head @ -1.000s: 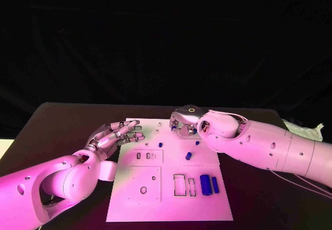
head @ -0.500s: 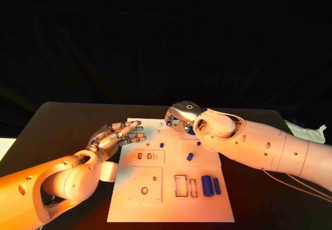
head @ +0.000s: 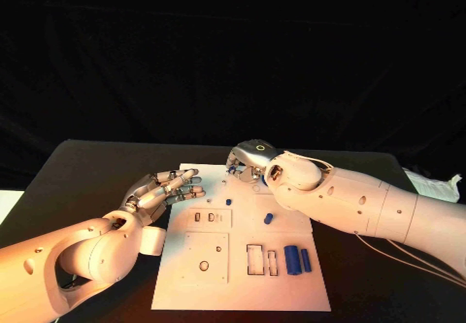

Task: Assemble the parts on the task board

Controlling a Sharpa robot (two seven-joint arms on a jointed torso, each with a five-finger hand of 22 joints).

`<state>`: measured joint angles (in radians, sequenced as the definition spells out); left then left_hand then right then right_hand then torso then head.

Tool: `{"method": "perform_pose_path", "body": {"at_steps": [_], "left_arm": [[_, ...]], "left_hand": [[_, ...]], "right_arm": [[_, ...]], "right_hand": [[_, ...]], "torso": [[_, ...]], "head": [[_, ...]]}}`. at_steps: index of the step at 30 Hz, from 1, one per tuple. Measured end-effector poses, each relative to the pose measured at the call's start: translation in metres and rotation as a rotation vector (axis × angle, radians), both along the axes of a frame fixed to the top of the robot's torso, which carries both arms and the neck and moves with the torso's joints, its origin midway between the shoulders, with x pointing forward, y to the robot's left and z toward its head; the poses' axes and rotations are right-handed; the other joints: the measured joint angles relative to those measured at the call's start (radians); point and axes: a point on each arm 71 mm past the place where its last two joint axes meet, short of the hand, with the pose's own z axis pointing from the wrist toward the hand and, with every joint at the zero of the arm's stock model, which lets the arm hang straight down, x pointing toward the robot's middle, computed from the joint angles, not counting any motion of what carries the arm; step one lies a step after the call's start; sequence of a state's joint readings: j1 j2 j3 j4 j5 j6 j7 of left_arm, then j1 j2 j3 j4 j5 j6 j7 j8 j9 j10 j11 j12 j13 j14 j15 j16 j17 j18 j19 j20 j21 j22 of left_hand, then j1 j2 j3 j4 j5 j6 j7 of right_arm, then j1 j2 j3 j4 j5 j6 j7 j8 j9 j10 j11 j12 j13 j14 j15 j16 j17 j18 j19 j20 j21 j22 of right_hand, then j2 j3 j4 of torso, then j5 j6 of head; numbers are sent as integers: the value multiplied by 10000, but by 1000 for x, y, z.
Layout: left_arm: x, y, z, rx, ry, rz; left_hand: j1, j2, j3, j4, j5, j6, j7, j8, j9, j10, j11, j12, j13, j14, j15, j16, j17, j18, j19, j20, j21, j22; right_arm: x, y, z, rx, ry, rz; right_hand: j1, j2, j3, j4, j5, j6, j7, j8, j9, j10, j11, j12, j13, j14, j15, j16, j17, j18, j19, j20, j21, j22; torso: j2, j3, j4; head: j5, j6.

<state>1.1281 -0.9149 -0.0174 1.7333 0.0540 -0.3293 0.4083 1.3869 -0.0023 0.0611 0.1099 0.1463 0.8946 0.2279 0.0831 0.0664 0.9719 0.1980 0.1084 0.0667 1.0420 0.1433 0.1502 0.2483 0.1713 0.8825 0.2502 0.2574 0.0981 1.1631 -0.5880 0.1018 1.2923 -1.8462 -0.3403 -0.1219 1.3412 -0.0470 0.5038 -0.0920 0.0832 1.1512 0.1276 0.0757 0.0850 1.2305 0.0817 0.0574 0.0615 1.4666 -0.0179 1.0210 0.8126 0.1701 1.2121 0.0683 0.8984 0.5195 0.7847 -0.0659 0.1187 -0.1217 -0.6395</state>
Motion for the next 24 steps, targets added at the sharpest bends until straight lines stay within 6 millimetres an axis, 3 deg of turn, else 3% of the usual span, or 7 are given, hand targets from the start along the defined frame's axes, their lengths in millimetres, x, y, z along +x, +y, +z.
{"method": "perform_pose_path", "body": {"at_steps": [24], "left_arm": [[-1, -1, 1, -28, -9, -41]], "left_hand": [[10, 10, 27, -27, 0, 0, 0, 0, 0, 0, 0, 0, 0, 0, 0, -41, -6, 0, 0, 0, -19, -6]], "right_arm": [[8, 11, -4, 10, 105, -61]], "right_hand": [[-29, -104, 86, -48, -83, -1, 0, -12, -4, 1, 1, -30, 9, 0, 0, 36, 27, 0, -36, 37, 48, 45]], "torso": [[49, -34, 37]], "head": [[-23, -49]]}}
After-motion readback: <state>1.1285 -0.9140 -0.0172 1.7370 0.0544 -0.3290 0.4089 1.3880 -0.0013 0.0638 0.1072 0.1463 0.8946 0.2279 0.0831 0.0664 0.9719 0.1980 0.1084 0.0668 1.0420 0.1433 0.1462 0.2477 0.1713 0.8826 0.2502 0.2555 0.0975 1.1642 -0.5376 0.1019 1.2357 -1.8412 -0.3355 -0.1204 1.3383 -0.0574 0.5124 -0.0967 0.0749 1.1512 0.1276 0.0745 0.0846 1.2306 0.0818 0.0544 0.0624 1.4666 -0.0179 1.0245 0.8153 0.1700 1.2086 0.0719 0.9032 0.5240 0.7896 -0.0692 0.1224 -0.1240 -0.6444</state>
